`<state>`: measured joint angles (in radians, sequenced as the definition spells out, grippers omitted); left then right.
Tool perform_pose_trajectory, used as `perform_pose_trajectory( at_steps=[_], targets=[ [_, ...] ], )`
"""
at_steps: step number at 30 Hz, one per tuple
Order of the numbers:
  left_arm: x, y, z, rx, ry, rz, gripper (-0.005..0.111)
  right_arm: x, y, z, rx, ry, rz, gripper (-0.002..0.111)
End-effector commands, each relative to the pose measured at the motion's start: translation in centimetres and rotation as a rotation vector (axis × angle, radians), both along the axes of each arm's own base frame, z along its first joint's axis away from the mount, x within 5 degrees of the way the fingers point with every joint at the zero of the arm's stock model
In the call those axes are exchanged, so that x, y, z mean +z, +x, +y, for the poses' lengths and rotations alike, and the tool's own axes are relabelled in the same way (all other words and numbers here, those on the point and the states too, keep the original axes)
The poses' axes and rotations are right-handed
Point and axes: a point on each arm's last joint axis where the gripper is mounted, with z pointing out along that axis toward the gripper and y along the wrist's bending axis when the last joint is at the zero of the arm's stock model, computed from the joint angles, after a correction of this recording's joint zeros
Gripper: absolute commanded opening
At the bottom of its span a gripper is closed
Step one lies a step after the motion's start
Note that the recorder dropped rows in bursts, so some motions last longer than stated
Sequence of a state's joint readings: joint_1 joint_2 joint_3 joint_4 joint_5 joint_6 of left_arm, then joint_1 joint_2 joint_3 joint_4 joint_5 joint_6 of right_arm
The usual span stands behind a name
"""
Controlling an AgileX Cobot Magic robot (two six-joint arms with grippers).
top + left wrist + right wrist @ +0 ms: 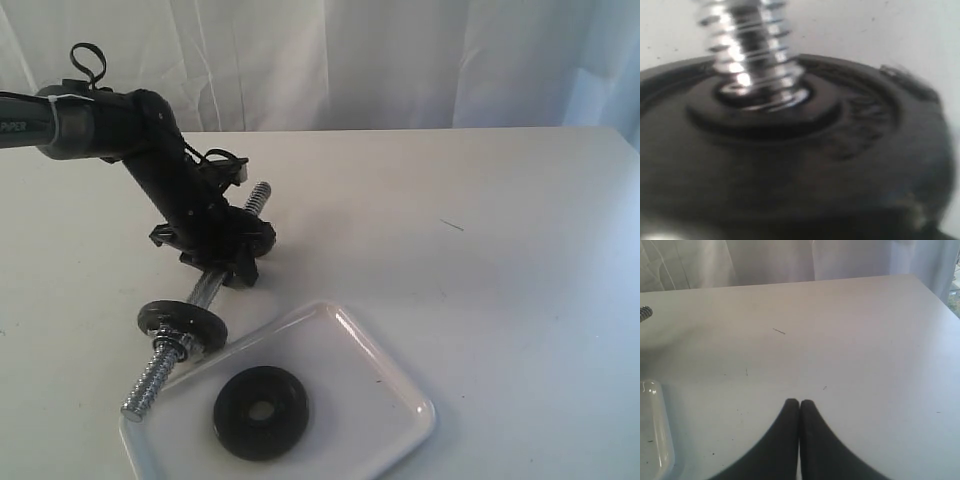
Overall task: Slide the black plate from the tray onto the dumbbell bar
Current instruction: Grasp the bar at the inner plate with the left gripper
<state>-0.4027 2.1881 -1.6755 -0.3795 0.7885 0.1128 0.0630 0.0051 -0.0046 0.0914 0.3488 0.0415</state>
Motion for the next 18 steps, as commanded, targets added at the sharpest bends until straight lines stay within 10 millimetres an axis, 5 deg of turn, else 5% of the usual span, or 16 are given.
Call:
perform_pose_trajectory(
  at_steps=[1,10,18],
  targets=[
    [-0.9,-1.0,-0.4,-0.022,-0.002,0.102,0.0,-0.1,0.0,0.0,-0.007,-0.002,-0.007,0.0],
    [-0.3,-0.9,-0.4,-0.086,-0.006,0.044,0.0,-0.1,0.0,0.0,-0.007,-0.002,-0.007,0.0],
    [4.4,-1.4,-0.2,-0.208,-0.043,-0.12,0.0,-0.1,0.0,-0.1,-0.008,-0.015,-0.008,0.0]
  ],
)
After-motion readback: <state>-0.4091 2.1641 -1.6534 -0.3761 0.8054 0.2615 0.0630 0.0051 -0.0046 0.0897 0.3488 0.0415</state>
